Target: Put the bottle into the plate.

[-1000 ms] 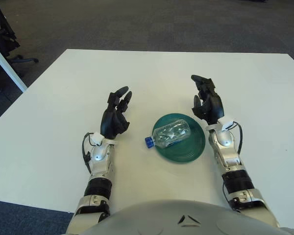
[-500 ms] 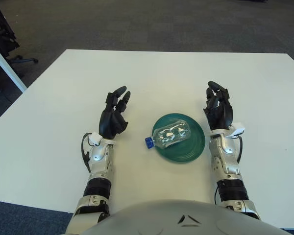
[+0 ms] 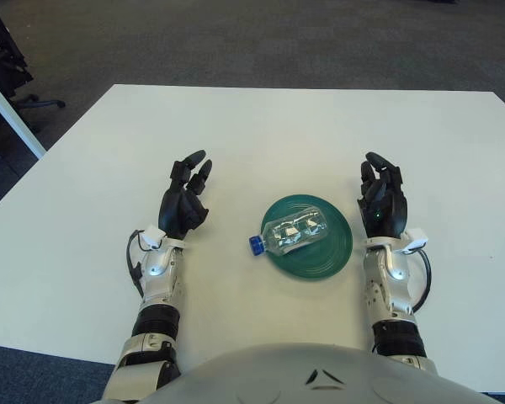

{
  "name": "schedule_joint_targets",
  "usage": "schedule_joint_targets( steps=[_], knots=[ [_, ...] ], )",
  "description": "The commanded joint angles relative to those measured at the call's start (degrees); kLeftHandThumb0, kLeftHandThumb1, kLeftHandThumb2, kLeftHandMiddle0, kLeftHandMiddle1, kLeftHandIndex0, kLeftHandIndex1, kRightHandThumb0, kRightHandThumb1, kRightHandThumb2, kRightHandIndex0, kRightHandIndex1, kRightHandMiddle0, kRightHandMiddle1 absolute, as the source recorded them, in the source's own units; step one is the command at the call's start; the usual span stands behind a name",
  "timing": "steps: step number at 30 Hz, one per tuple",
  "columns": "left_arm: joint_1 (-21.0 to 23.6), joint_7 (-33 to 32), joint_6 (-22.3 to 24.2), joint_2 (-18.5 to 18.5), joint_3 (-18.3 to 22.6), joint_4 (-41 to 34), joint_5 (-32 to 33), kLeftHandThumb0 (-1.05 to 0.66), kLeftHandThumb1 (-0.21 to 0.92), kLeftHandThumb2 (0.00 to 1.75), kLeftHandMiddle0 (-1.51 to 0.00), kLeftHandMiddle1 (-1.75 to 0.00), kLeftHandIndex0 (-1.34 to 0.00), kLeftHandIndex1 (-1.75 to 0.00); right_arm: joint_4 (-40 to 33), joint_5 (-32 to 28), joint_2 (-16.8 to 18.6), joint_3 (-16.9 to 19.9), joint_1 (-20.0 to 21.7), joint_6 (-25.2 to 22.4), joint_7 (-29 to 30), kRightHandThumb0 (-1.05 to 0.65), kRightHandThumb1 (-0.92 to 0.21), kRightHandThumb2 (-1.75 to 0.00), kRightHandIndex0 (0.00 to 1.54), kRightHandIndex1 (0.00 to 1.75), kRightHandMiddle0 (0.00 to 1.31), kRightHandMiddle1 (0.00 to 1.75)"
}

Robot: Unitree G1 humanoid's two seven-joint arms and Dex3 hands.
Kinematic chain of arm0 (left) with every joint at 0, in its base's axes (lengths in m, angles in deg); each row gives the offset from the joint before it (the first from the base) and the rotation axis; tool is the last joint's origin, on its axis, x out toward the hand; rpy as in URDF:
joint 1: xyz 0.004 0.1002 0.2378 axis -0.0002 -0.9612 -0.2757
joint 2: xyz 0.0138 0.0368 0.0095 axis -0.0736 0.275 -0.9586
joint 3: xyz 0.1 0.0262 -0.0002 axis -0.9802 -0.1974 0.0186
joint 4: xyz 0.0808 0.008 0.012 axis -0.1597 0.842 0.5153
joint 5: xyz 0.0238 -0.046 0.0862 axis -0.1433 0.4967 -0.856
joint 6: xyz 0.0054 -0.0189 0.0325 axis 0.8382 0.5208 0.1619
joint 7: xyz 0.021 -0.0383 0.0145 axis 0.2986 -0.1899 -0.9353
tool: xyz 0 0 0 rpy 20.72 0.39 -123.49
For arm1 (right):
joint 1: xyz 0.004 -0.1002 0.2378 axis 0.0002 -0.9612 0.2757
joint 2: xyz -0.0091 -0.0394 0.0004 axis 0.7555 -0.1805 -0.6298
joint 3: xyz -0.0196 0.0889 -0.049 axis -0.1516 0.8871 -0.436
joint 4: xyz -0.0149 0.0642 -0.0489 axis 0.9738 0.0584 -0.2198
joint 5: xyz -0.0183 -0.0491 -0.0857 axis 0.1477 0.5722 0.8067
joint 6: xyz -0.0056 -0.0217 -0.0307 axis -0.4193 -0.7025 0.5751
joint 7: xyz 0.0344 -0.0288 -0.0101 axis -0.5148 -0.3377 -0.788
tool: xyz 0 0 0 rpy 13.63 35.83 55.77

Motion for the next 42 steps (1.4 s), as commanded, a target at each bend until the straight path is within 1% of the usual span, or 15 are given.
schedule_joint_targets(
  steps=[1,7,11,18,20,22,25,27,28,32,34,38,40,42],
  knots=[
    [-5.46,0.05,0.97,-0.23,0.89,3.20,0.99,-0.78,0.92,1.03,-0.40,-0.03,0.00,-0.94,0.79,0.94,0.82,-0.13,-1.51,2.50,-0.67,-0.83,-0.92,-0.74,0.58,0.24,0.11,1.04],
    [-6.52,-0.11,1.58,-0.67,0.86,1.80,0.78,-0.75,0.92,1.02,-0.40,-0.03,0.00,-0.93,1.24,1.77,1.39,-0.17,-3.52,3.75,-0.11,-0.82,-0.92,-0.71,0.58,0.26,0.13,1.05],
    [-6.73,-0.21,2.07,-0.74,0.84,1.38,0.85,-0.73,0.92,1.01,-0.40,-0.03,0.00,-0.93,1.12,2.56,0.78,0.59,-4.18,3.33,0.80,-0.83,-0.92,-0.69,0.56,0.26,0.14,1.06],
    [-7.18,0.44,2.54,-0.74,0.72,0.67,1.47,-0.71,0.92,1.02,-0.41,-0.03,0.00,-0.93,-0.25,4.23,-0.08,1.44,-4.19,0.27,3.30,-0.80,-0.92,-0.67,0.54,0.27,0.11,1.06],
    [-7.29,0.70,2.74,-0.74,0.68,0.44,1.73,-0.69,0.92,1.02,-0.41,-0.03,0.00,-0.93,-0.76,5.05,-0.16,1.53,-4.21,-0.84,4.32,-0.77,-0.92,-0.66,0.53,0.27,0.07,1.05],
    [-7.44,0.89,2.88,-0.71,0.61,0.13,1.92,-0.69,0.92,1.02,-0.41,-0.03,0.00,-0.94,-1.28,5.89,-0.25,1.59,-4.36,-1.88,5.14,-0.76,-0.92,-0.66,0.53,0.27,0.05,1.04],
    [-7.68,1.25,3.10,-0.78,0.59,-0.35,2.31,-0.69,0.92,1.02,-0.41,-0.03,0.00,-0.93,-2.14,7.06,-0.24,1.49,-4.71,-3.25,6.24,-0.74,-0.92,-0.64,0.51,0.27,0.04,1.07],
    [-8.16,1.49,3.05,-0.71,0.28,-1.00,2.25,-0.69,0.92,1.02,-0.40,-0.03,0.00,-0.93,-1.95,9.59,-0.47,1.28,-5.13,-2.88,7.49,-0.72,-0.92,-0.62,0.50,0.28,0.04,1.08],
    [-8.38,1.49,3.03,-0.63,0.10,-1.29,2.07,-0.69,0.92,1.02,-0.40,-0.02,0.00,-0.92,-1.79,10.71,-0.64,1.21,-5.27,-2.61,8.02,-0.69,-0.92,-0.57,0.48,0.33,0.04,1.11],
    [-9.24,-2.08,4.92,-1.16,-0.52,-2.61,-2.15,-0.70,0.92,1.02,-0.40,-0.02,0.00,-0.91,-1.69,14.25,-1.05,0.75,-5.69,-1.76,9.67,-0.62,-0.90,-0.47,0.40,0.49,0.04,1.14],
    [-9.41,-2.83,5.53,-1.29,-0.52,-3.06,-2.88,-0.71,0.92,1.02,-0.40,-0.02,0.00,-0.91,-1.81,14.98,-1.00,0.60,-5.77,-1.77,10.16,-0.61,-0.89,-0.46,0.37,0.53,0.03,1.14],
    [-9.98,-4.46,6.22,-0.69,-0.99,-4.26,-4.12,-0.71,0.92,1.01,-0.41,-0.03,0.00,-0.92,-2.30,18.10,-1.37,0.19,-6.14,-2.27,11.92,-0.59,-0.88,-0.45,0.35,0.56,0.02,1.13],
    [-10.30,-5.27,7.10,-0.88,-1.14,-5.01,-4.72,-0.70,0.92,1.01,-0.41,-0.03,0.00,-0.91,-2.61,19.02,-1.43,0.05,-6.31,-2.72,12.52,-0.58,-0.88,-0.45,0.35,0.56,0.01,1.12],
    [-11.30,-7.41,9.02,-0.67,-1.49,-7.17,-6.30,-0.70,0.92,1.01,-0.41,-0.02,0.00,-0.90,-2.87,19.96,-1.57,-0.03,-6.46,-3.14,13.12,-0.58,-0.87,-0.46,0.35,0.56,0.00,1.10]
  ],
)
